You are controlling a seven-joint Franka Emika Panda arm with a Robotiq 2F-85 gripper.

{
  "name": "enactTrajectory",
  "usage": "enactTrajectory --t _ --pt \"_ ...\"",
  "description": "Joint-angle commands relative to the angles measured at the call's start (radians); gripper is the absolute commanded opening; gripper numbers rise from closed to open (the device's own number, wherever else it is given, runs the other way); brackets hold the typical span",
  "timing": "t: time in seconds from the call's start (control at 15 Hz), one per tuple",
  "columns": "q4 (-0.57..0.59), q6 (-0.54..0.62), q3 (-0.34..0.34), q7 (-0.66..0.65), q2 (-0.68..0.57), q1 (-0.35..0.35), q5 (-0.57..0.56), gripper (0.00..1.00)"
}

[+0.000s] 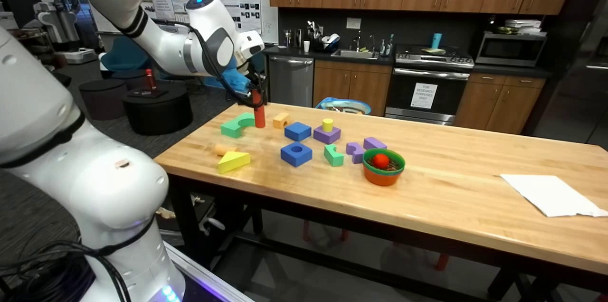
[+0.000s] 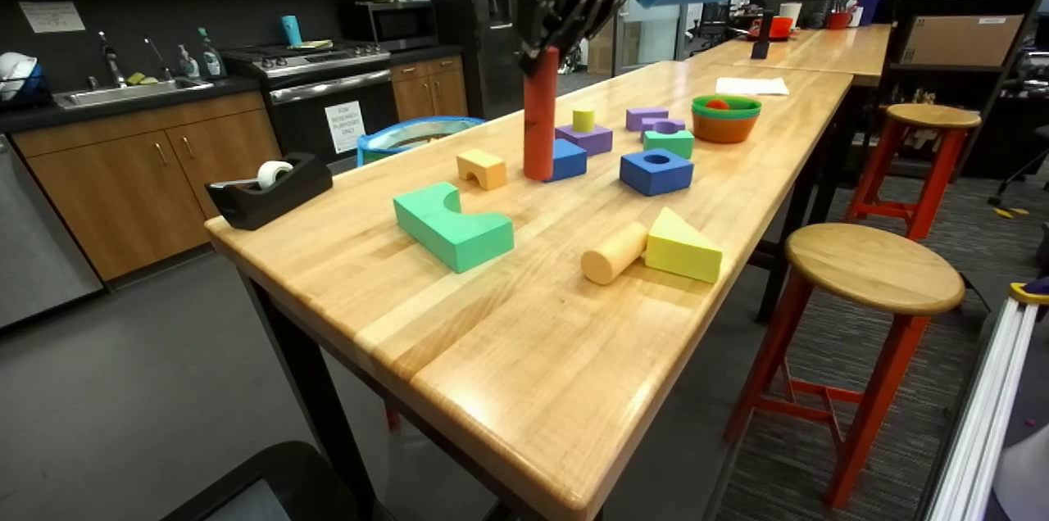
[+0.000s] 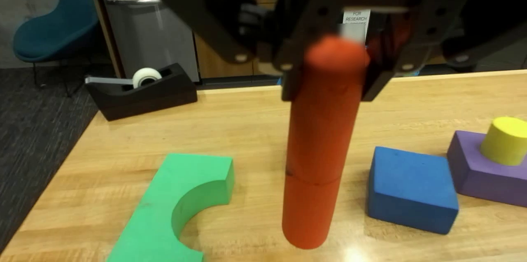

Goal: Pick up the blue block on the left, move it to the right and then put the orange cylindrical block in the center of the blue block

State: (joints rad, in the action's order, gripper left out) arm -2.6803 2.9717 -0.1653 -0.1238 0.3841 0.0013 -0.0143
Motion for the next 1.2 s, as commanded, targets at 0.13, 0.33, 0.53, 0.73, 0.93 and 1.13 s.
enactTrajectory --t 0.13,0.33,0.53,0.73,0.93,1.13 --pt "-0.129 -0.179 0.105 0.04 0.311 -0.001 0.003 0.15" --pt "-0.098 -0.276 0.146 0.062 0.367 -0.037 -0.007 0.15" --pt "-0.093 -0.313 0.188 0.102 0.387 -0.063 -0.015 0.15" --pt "-0.093 -0.325 0.215 0.122 0.363 -0.096 -0.019 0.15" --pt "-0.097 -0.304 0.22 0.127 0.326 -0.134 -0.032 0.15" --pt "-0.098 -0.246 0.208 0.114 0.282 -0.17 -0.06 0.15"
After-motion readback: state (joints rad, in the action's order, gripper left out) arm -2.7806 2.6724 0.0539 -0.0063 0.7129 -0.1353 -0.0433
